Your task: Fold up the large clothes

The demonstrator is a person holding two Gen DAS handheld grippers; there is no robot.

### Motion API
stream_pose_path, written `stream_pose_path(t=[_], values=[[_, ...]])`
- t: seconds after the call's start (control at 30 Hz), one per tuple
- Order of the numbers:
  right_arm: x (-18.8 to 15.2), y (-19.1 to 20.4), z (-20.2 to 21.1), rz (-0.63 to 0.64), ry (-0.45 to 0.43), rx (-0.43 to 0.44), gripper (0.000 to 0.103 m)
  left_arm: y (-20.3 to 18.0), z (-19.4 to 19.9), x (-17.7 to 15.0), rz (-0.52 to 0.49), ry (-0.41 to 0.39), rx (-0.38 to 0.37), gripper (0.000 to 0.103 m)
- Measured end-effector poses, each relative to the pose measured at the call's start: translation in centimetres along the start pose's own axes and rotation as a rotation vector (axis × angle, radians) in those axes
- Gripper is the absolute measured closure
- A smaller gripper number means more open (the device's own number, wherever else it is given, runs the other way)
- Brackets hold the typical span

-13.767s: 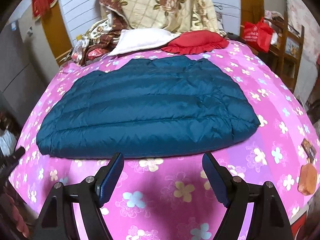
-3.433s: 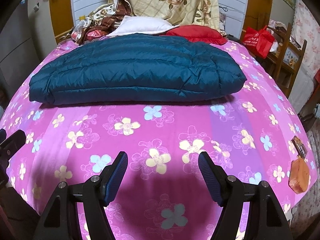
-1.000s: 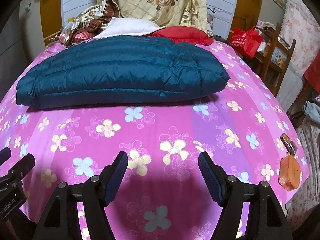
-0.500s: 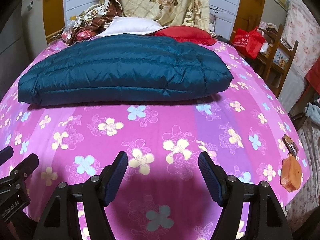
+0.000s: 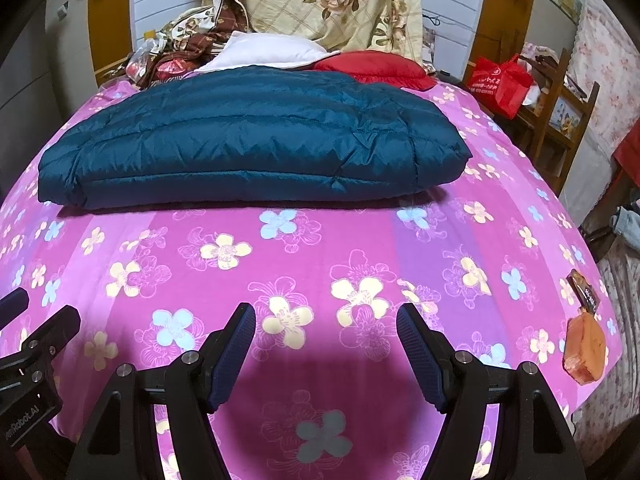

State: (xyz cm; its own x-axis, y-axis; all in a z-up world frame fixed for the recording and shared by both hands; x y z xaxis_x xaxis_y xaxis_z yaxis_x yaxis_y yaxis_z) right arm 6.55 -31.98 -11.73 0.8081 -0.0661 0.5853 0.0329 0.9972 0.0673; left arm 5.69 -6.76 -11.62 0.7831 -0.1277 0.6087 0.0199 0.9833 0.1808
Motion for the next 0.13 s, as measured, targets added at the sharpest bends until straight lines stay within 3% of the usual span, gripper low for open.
stream_pose_path(t=[0.13], values=[[-0.07,0.05,-0.10,-0.001,0.006,0.004,0.032,0.12,0.05,0.07,0.005,0.000,0.010,0.021]])
Point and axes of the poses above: each gripper's, at about its wrist camera, not at the fingertips, and z roughly against the way its jaws point, y to its left, x to its top, the point moved 9 cm from there along -z, roughly the way its jaws point, and after that the axes turned 11 degrees about x, right-handed, at the moved point
